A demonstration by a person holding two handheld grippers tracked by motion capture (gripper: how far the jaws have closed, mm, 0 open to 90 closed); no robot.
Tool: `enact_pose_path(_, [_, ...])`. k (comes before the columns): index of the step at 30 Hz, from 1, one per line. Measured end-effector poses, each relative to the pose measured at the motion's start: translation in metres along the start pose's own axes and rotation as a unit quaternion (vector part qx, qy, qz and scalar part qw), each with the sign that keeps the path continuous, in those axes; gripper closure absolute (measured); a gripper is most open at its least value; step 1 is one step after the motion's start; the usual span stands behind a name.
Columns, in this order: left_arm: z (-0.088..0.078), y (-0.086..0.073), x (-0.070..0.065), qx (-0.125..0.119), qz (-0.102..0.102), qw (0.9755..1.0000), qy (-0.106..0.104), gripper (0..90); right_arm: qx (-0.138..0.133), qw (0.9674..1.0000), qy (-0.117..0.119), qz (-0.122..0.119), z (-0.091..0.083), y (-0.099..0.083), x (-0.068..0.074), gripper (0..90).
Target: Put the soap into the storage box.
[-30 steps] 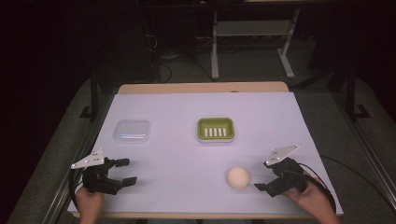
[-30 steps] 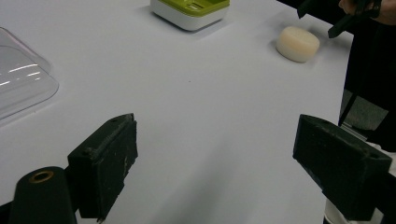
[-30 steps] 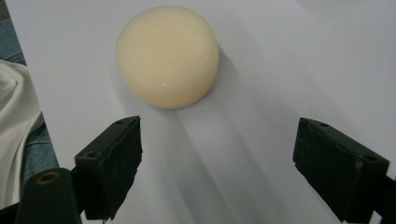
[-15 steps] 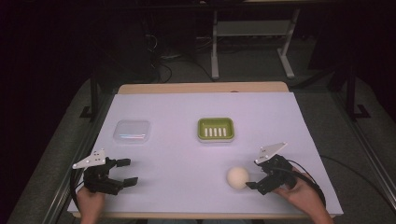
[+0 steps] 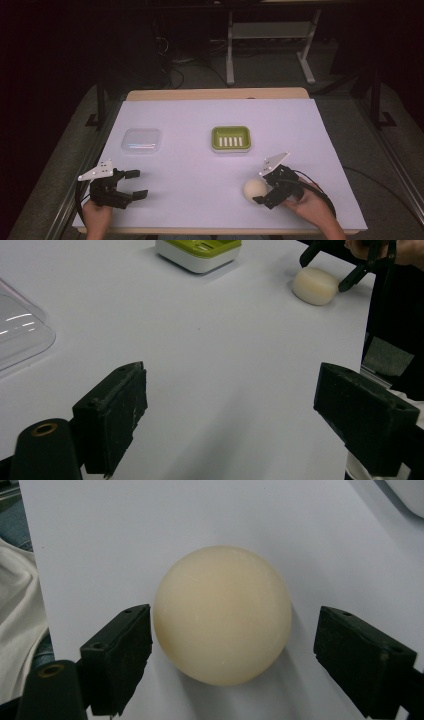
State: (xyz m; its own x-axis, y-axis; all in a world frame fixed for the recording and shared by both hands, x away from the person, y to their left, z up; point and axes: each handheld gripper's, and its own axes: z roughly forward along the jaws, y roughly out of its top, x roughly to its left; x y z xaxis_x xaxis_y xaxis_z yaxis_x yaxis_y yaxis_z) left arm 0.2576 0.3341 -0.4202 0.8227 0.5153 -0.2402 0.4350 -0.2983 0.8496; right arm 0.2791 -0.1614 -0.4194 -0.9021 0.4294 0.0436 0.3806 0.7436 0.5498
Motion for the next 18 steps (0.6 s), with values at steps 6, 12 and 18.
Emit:
enact_pose_path(6, [0.001, 0.0, 0.0, 0.001, 0.0, 1.0, 0.0, 13.2, 0.014, 0.9998, 0.001, -0.011, 0.01, 0.006, 0.003, 14.8])
enact_pose_path(12, [0.001, 0.0, 0.0, 0.001, 0.0, 1.0, 0.0, 13.1, 0.037, 0.999, 0.001, -0.025, 0.021, 0.012, 0.005, 15.2])
enact_pose_path(18, [0.001, 0.0, 0.0, 0.002, 0.0, 1.0, 0.0, 13.1, 0.045, 0.9986, 0.002, -0.028, 0.023, 0.013, 0.005, 21.1])
